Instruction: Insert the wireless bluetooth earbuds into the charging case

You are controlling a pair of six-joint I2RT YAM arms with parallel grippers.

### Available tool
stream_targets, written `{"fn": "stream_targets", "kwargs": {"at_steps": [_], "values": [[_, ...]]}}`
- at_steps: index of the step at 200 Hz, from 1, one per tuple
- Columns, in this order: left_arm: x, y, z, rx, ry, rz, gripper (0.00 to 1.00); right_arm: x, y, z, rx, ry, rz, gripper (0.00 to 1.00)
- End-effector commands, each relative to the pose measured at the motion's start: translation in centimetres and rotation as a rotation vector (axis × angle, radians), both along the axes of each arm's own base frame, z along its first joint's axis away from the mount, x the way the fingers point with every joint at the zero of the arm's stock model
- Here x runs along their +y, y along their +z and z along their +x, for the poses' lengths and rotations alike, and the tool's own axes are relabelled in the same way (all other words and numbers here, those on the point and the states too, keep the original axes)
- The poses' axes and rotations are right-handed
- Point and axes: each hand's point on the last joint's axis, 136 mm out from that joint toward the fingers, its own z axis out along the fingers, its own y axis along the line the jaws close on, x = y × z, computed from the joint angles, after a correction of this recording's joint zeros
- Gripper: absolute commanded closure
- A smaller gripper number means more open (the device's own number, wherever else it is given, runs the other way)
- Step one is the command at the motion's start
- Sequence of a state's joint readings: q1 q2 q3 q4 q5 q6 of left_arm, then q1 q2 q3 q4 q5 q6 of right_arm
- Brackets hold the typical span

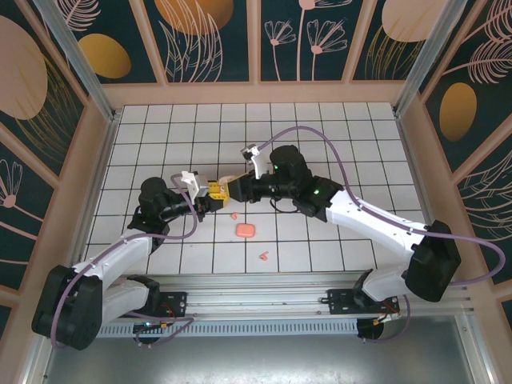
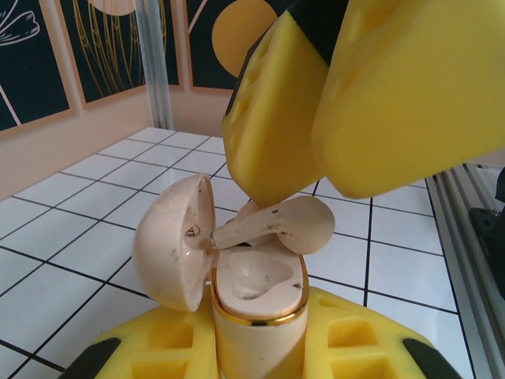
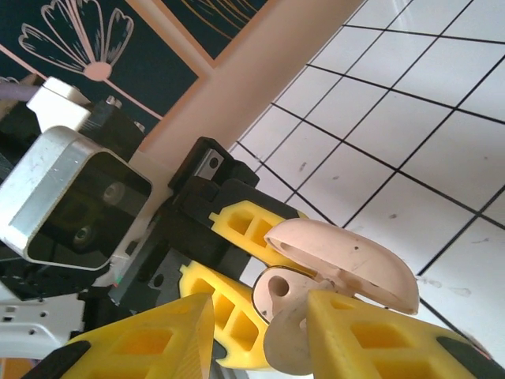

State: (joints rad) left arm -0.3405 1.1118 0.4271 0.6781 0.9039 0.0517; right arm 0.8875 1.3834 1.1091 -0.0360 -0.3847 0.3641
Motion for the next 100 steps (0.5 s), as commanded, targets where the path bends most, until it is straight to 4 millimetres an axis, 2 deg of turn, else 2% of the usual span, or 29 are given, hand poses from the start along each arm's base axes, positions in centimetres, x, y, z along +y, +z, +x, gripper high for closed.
{"fn": "stream_targets", "kwargs": {"at_steps": [1, 81, 100], "values": [[-0.48, 3.00, -0.82, -0.116, -0.054, -0.037, 0.82, 0.13, -1.81, 0.05, -0.041, -0.014, -0.108, 0.63], [-0.46, 3.27, -0.90, -0.121, -0.054, -0.040, 0.82, 0.16, -2.46, -0.42, -0.170, -0.010, -0.225, 0.65], [-0.44, 3.33, -0.93, -0.121, -0.055, -0.042, 0.82, 0.05, -2.78, -0.27, -0.190, -0.018, -0.255, 0.68]]}}
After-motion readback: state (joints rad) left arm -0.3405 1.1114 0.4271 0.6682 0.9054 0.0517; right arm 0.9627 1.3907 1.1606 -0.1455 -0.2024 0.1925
